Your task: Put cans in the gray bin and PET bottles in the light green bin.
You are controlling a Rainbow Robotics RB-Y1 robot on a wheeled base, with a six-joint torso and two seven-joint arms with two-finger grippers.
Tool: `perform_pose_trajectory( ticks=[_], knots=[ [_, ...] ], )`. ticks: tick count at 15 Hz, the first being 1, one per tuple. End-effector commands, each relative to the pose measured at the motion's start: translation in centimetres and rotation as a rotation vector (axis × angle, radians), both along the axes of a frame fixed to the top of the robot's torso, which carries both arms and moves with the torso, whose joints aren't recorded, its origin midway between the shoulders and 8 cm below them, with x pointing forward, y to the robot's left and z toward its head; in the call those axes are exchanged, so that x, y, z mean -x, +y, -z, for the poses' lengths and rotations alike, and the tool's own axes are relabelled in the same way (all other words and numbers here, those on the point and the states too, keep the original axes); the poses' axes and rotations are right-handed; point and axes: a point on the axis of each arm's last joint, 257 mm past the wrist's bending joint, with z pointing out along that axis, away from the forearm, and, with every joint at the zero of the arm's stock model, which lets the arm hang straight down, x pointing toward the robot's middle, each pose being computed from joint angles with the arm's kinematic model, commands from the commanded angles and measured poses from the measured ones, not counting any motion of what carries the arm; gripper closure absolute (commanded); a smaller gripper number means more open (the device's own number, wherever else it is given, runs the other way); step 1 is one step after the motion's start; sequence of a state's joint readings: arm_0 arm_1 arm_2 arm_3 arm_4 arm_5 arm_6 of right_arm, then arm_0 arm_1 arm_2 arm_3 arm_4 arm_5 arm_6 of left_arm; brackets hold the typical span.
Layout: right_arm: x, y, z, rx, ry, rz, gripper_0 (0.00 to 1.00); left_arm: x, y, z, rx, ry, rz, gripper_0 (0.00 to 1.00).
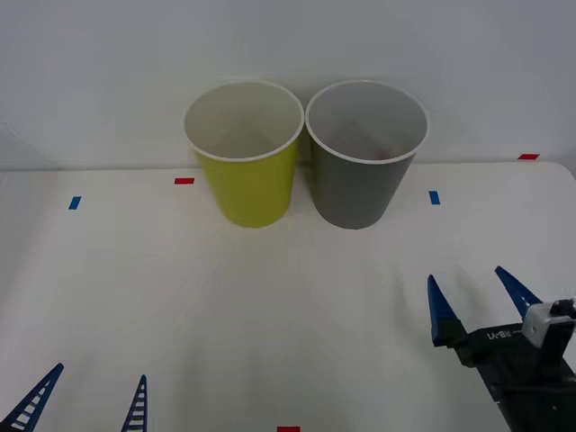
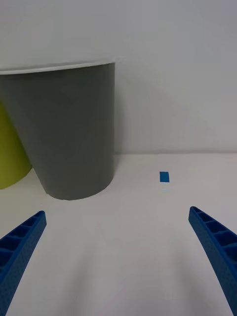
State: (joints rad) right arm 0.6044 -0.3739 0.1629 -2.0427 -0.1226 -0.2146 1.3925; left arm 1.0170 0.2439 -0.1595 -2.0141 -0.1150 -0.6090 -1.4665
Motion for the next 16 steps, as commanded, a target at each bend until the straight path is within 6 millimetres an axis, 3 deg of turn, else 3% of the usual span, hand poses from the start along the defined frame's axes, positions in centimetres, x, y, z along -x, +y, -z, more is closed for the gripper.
perform_pose_trajectory(
  ticks=[1, 4, 9, 13, 16],
  knots=[
    [0.3, -0.6, 0.7, 0.064, -0.012, 0.011, 0.00, 0.0, 0.0, 0.0, 0.000, 0.000, 0.000, 0.00],
    [1.3, -1.1, 1.7, 0.049, -0.061, -0.018, 0.00, 0.0, 0.0, 0.0, 0.000, 0.000, 0.000, 0.00],
    [6.1, -3.3, 2.6, 0.090, -0.070, -0.011, 0.00, 0.0, 0.0, 0.0, 0.000, 0.000, 0.000, 0.00],
    [10.0, -4.0, 2.9, 0.197, -0.086, 0.015, 0.00, 0.0, 0.0, 0.0, 0.000, 0.000, 0.000, 0.00],
    [13.2, -3.8, 3.4, 0.167, -0.066, 0.019, 0.00, 0.0, 0.0, 0.0, 0.000, 0.000, 0.000, 0.00]
  ],
)
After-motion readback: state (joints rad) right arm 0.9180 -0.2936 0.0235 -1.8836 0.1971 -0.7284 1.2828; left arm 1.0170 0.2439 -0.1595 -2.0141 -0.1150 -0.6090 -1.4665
